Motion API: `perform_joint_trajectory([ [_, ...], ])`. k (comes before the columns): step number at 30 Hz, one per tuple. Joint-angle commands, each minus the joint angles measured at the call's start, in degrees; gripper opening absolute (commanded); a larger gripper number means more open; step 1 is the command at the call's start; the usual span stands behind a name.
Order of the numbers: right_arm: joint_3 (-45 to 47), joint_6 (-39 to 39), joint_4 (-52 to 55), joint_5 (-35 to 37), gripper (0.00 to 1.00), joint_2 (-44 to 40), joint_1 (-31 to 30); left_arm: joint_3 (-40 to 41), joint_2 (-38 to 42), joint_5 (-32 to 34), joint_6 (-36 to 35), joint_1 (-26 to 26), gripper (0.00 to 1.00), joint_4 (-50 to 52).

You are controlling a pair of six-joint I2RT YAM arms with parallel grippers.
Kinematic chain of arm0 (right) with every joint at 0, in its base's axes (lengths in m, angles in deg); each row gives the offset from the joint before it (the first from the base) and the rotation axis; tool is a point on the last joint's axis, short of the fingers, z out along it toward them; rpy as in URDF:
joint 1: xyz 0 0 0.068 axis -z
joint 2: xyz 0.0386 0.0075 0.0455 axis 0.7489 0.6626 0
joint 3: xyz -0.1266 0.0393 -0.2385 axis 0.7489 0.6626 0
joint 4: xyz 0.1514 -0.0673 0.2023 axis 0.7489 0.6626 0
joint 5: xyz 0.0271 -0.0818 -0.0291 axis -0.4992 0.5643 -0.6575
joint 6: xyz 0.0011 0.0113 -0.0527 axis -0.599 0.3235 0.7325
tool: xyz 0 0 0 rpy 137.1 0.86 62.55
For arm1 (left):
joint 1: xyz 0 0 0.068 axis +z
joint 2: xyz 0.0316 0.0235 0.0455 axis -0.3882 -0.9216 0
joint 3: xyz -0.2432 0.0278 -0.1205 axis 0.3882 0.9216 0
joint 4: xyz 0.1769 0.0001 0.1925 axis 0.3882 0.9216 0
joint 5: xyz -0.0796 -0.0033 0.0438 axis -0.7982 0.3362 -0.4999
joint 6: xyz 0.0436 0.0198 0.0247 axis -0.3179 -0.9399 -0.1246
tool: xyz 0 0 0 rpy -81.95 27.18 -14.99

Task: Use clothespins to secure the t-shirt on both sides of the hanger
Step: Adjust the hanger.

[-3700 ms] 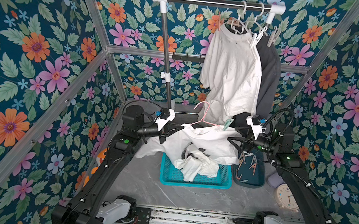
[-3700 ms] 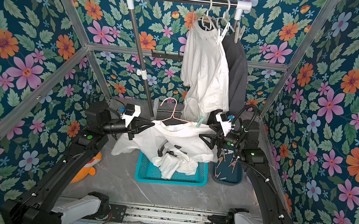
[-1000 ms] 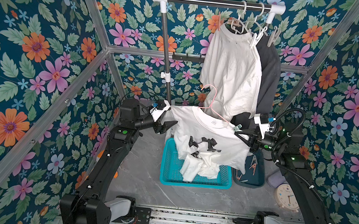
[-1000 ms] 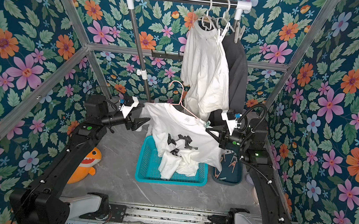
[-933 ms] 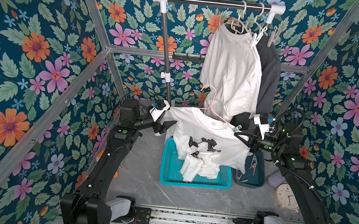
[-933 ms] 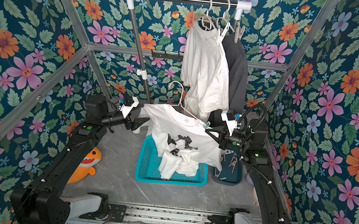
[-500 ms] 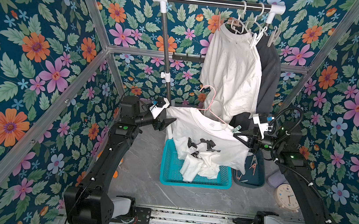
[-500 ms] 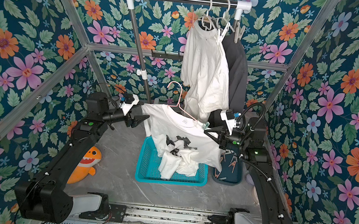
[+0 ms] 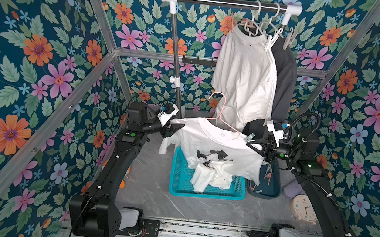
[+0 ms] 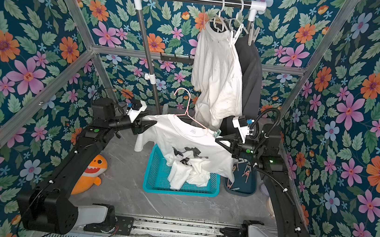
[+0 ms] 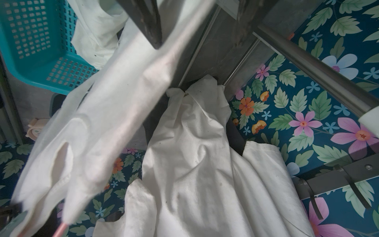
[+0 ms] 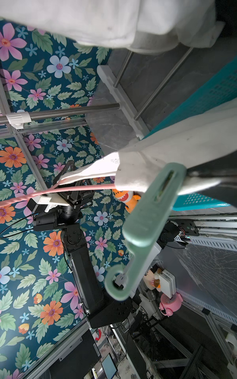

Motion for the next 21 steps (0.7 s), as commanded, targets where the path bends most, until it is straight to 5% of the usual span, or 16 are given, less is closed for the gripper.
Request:
perform_joint_trajectory([
  [1, -1.20, 0.34, -3.74, -3.13, 0.00, 1.31, 0.01, 0.93, 1.20, -4.16, 4.28, 0.08, 0.57, -1.89],
  [8, -2.98, -1.09, -5.87, -6.06, 0.00, 5.57, 0.06, 1.04, 1.85, -8.34, 8.33, 0.00, 0.50, -0.84],
  [17, -4.44, -4.16, -10.20, -7.89, 0.00, 9.43, 0.54, 1.36, 2.36, -10.37, 12.08, 0.00, 0.16, -2.75],
  [21, -5.28, -4.38, -10.36, -7.79, 0.00, 10.12, 0.57, 2.02, 2.54, -10.43, 12.99, 0.00, 0.07, -3.06],
])
